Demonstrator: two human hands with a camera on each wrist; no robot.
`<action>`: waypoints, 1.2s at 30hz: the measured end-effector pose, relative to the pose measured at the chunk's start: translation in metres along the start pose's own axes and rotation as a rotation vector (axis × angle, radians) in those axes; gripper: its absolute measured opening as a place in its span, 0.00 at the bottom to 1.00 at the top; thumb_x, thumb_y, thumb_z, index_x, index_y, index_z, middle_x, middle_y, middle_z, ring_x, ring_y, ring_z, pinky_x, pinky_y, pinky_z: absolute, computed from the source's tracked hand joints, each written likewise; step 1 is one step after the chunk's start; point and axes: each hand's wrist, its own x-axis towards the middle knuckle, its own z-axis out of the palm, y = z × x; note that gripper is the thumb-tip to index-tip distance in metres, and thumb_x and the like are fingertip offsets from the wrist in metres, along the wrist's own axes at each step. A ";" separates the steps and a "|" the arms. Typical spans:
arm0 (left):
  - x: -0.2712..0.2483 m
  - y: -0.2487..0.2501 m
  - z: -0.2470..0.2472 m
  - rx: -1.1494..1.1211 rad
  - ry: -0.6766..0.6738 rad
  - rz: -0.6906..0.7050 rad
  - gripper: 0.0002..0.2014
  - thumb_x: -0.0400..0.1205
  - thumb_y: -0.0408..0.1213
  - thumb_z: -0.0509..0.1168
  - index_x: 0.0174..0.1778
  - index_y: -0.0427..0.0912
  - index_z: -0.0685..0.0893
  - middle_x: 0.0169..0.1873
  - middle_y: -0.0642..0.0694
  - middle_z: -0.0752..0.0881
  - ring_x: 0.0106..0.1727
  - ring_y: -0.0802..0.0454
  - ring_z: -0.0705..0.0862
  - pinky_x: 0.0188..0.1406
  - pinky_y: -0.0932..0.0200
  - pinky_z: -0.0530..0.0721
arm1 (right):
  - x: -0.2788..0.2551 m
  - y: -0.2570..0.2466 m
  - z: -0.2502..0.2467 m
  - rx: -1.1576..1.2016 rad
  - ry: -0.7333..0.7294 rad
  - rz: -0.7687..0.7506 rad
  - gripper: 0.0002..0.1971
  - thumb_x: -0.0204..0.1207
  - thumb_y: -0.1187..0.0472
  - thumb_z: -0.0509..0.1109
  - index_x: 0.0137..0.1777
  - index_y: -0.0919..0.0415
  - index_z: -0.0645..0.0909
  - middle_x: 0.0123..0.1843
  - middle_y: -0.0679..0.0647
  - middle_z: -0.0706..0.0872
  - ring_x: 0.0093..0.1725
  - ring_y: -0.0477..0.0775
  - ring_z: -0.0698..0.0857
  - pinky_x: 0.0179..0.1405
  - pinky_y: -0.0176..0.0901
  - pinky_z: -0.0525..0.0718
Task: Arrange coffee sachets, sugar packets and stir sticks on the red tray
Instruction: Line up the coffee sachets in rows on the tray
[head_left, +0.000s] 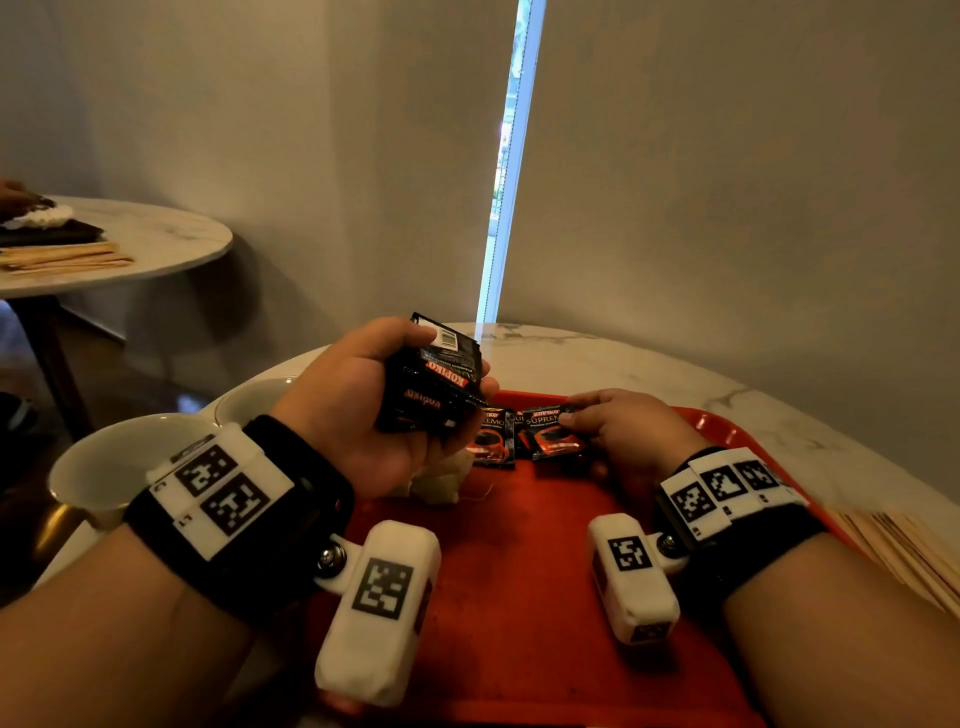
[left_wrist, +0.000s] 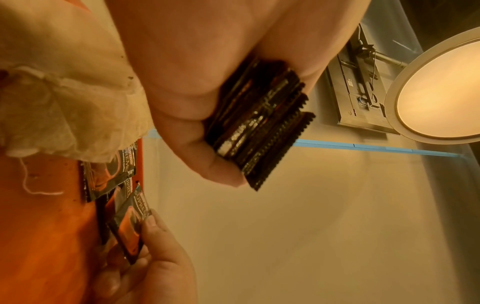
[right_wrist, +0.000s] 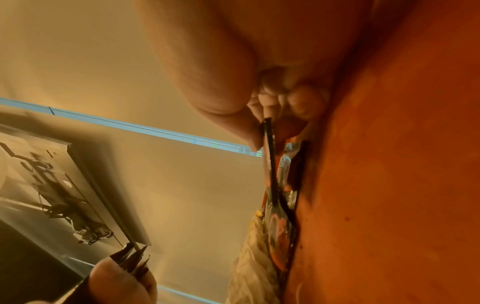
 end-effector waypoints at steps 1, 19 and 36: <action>0.000 0.000 0.000 0.002 0.000 -0.002 0.23 0.83 0.41 0.59 0.69 0.31 0.79 0.49 0.35 0.89 0.40 0.44 0.91 0.39 0.54 0.88 | 0.000 0.001 0.000 -0.016 -0.002 0.003 0.12 0.77 0.70 0.75 0.60 0.64 0.84 0.50 0.65 0.92 0.45 0.68 0.88 0.28 0.49 0.80; 0.001 -0.001 0.000 0.014 0.014 0.003 0.24 0.82 0.41 0.60 0.71 0.31 0.79 0.50 0.34 0.88 0.40 0.43 0.91 0.39 0.53 0.89 | 0.002 0.003 0.003 0.033 0.004 -0.012 0.16 0.77 0.75 0.71 0.62 0.61 0.80 0.49 0.66 0.89 0.29 0.53 0.83 0.16 0.40 0.74; 0.004 -0.002 -0.003 0.036 0.043 0.018 0.33 0.72 0.40 0.66 0.75 0.32 0.76 0.56 0.32 0.87 0.49 0.40 0.88 0.38 0.50 0.90 | -0.006 -0.002 0.003 0.097 0.029 -0.002 0.11 0.79 0.71 0.72 0.60 0.63 0.81 0.45 0.63 0.87 0.25 0.50 0.80 0.20 0.41 0.74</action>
